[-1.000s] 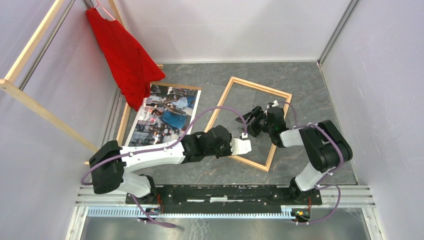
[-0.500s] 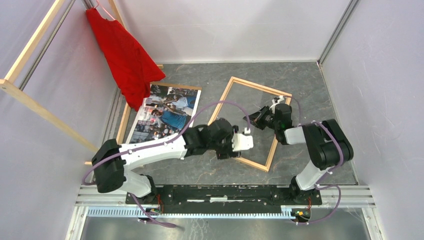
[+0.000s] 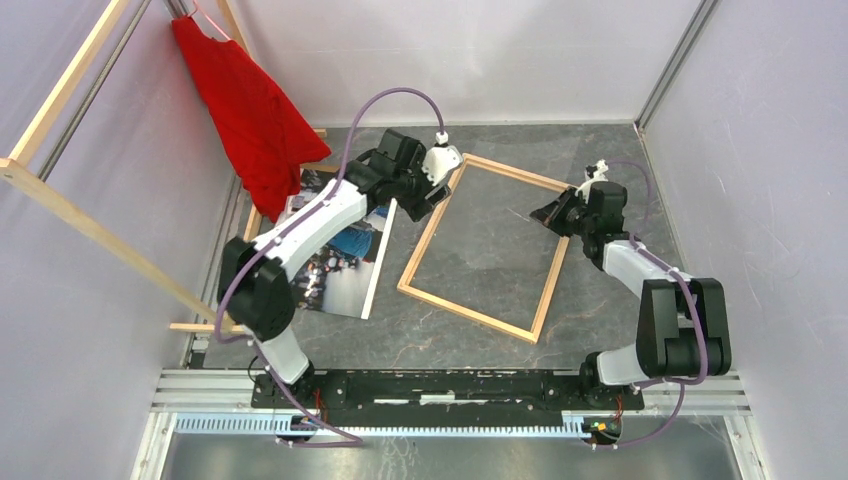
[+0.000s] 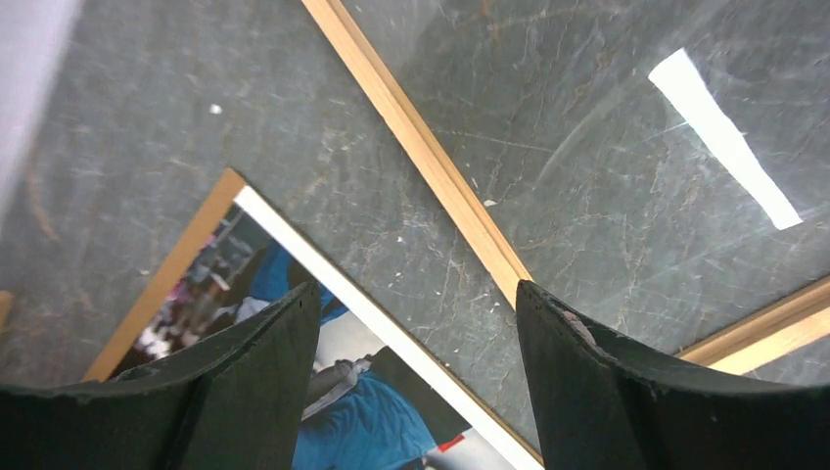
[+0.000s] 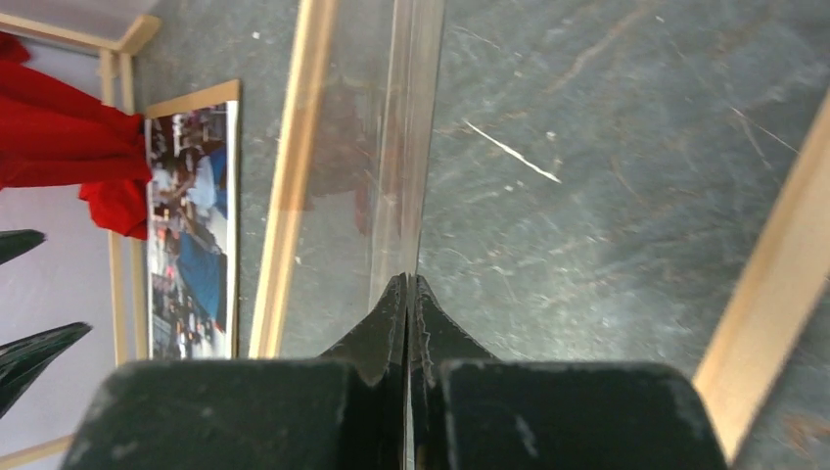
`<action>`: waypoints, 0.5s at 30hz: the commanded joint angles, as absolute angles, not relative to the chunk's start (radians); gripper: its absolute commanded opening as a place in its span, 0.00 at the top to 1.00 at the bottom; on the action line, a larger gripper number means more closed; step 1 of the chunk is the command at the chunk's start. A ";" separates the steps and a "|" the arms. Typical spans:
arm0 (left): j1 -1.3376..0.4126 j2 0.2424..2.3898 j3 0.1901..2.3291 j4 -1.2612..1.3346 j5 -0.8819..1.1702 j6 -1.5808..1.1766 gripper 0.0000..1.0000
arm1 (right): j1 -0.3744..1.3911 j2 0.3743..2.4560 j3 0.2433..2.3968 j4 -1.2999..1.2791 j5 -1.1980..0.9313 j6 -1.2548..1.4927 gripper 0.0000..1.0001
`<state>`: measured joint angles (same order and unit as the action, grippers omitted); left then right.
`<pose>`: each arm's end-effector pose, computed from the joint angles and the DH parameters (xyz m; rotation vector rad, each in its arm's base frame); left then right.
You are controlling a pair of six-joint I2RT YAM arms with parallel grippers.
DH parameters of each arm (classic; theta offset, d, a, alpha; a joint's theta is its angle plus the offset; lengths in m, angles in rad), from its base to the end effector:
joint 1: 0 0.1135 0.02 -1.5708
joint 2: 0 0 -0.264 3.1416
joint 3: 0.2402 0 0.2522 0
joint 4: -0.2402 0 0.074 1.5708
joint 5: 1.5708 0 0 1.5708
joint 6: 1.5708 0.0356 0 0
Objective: Put the photo into the frame
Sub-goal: Place the photo frame item in the photo frame.
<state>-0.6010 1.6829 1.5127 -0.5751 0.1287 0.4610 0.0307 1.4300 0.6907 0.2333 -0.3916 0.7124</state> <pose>0.3120 -0.2195 0.3194 1.2301 1.9654 -0.2200 0.2973 0.0227 0.2024 0.4786 2.0955 0.8512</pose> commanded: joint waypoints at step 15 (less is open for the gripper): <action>-0.536 2.063 1.650 -0.363 0.130 0.297 0.31 | 0.009 1.488 0.674 0.180 -0.507 0.704 1.00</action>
